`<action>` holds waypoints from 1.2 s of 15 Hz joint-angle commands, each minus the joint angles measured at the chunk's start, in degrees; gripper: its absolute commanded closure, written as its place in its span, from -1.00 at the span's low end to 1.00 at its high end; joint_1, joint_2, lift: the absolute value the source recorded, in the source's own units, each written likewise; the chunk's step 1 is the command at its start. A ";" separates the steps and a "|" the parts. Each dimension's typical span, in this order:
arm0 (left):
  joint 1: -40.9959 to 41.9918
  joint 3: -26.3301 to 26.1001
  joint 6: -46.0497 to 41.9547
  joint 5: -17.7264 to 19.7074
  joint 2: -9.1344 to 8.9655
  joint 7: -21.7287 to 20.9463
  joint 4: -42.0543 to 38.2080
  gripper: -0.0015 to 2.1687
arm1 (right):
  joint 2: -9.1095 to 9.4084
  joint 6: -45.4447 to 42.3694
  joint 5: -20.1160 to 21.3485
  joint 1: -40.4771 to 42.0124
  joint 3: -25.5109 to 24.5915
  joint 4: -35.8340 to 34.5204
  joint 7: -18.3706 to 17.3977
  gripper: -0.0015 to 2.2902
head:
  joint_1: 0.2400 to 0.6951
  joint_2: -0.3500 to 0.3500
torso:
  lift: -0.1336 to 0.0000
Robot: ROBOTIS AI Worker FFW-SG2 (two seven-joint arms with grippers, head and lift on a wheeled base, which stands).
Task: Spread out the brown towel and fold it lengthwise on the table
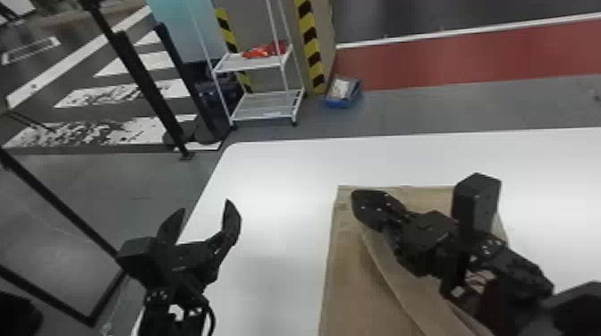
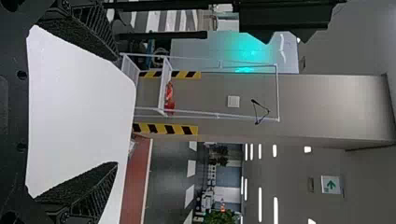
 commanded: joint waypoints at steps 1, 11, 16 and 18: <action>0.11 0.14 -0.02 0.10 -0.05 0.00 0.06 -0.92 | 1.06 0.17 1.75 -2.24 3.38 3.54 0.00 -0.11 | 1.00 1.00 | -0.87; 0.11 -0.39 -0.02 -0.16 -0.40 -0.09 0.15 -0.92 | 0.89 -3.17 0.78 -3.30 6.19 6.53 3.16 -0.99 | 1.00 1.00 | -0.87; -0.06 -0.65 0.15 -0.16 -0.31 -0.88 0.32 -0.93 | -0.87 -2.47 1.05 -0.31 -3.21 1.69 3.16 -0.97 | 1.00 1.00 | -0.87; -0.50 -1.09 1.03 -0.16 -0.31 -1.58 0.59 -0.93 | -1.66 -2.47 0.96 1.36 -7.96 0.46 3.25 -0.96 | 1.00 1.00 | -0.87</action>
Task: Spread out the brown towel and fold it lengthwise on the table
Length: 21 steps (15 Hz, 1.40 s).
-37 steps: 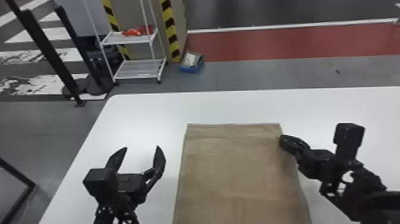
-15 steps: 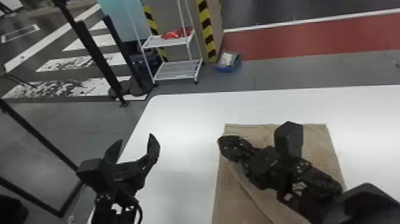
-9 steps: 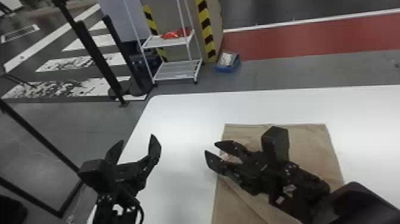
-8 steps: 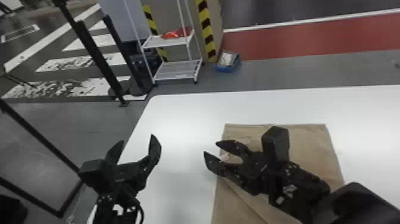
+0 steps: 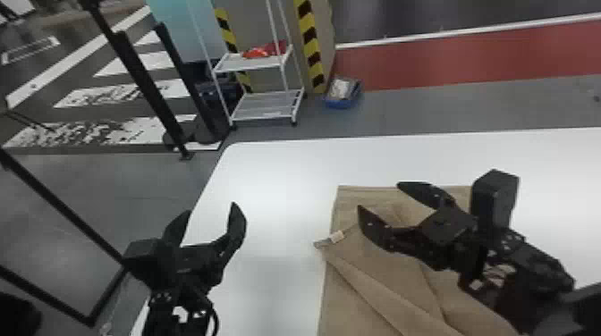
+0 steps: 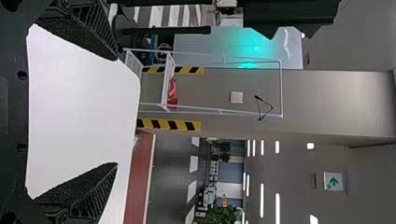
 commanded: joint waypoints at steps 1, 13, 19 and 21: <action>-0.58 -0.54 1.24 0.00 0.00 -0.83 0.15 -0.93 | -0.53 0.03 -0.14 1.54 -5.86 -0.80 0.68 -0.96 | 1.00 1.00 | -0.87; -2.07 1.13 11.61 -12.22 2.11 -27.54 -2.58 -0.92 | -8.27 0.55 4.17 4.27 -27.48 -0.80 4.37 -0.93 | 1.00 0.41 | -0.87; -7.00 0.34 33.94 -26.10 9.94 -43.01 -7.76 -0.92 | -10.03 0.55 5.22 6.90 -33.90 -1.94 6.30 -0.93 | 1.00 0.12 | -0.87; -9.54 -0.45 35.52 -31.02 11.08 -49.52 -8.82 -0.91 | -10.03 0.55 4.34 8.13 -35.75 -2.73 6.74 -0.93 | 1.00 0.08 | -0.87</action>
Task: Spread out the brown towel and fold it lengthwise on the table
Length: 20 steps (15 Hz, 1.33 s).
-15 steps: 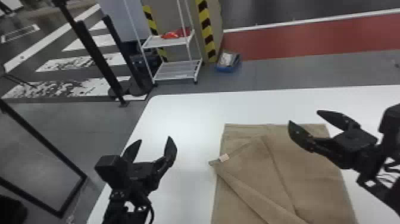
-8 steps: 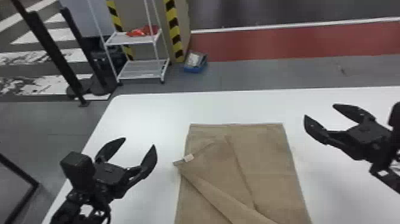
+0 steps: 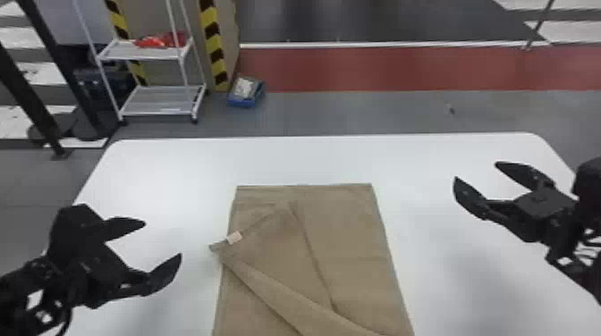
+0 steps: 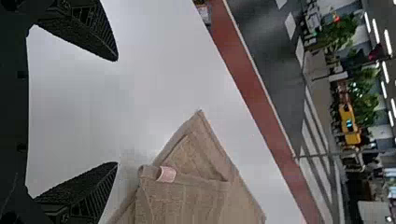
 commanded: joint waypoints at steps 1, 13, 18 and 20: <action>-2.21 -0.52 1.16 -4.56 2.31 -3.56 -0.93 -0.88 | 0.05 0.15 -0.90 1.54 -2.35 -1.14 0.20 -0.93 | 1.00 0.02 | -0.87; -7.83 -17.21 -0.95 -23.11 8.99 -12.61 0.82 -0.69 | 1.46 3.14 -3.10 2.68 -5.25 -3.07 0.11 -0.93 | 1.00 -0.23 | -0.87; -8.36 -19.59 -1.30 -25.04 8.90 -13.40 0.47 -0.56 | 1.46 3.14 -3.71 2.68 -5.51 -3.07 0.11 -0.93 | 1.00 -0.33 | -0.87; -8.71 -20.64 -1.48 -25.66 8.82 -13.49 0.74 -0.44 | 1.46 3.14 -3.71 2.68 -5.69 -3.07 0.11 -0.93 | 1.00 -0.35 | -0.87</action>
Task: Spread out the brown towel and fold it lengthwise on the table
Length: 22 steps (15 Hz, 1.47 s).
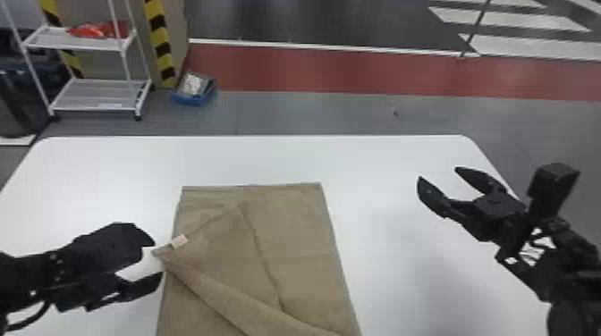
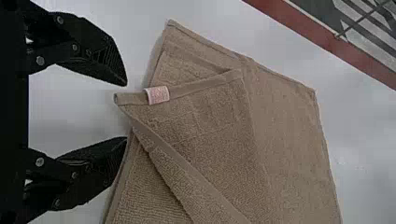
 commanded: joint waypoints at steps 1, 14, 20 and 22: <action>-0.26 -0.79 -0.13 -0.45 -0.27 0.20 0.19 -0.44 | 0.00 0.00 -0.02 0.00 -0.30 0.00 0.01 -0.93 | 1.00 -0.36 | -0.87; -0.88 -2.29 -2.24 -3.70 0.00 -0.60 1.95 -0.08 | 0.00 -0.35 -0.45 0.09 -1.09 0.00 0.01 -0.93 | 1.00 -0.42 | -0.87; 0.09 -2.29 -1.71 -4.23 -0.09 0.90 -0.25 0.68 | -1.50 -0.35 18.18 -6.24 5.32 0.09 4.49 -0.94 | 1.00 -0.36 | -0.87; 0.53 -2.11 -1.18 -4.23 -0.27 0.72 -0.95 0.68 | -4.40 -0.35 31.45 -9.58 11.39 0.18 8.09 -0.94 | 1.00 -0.31 | -0.87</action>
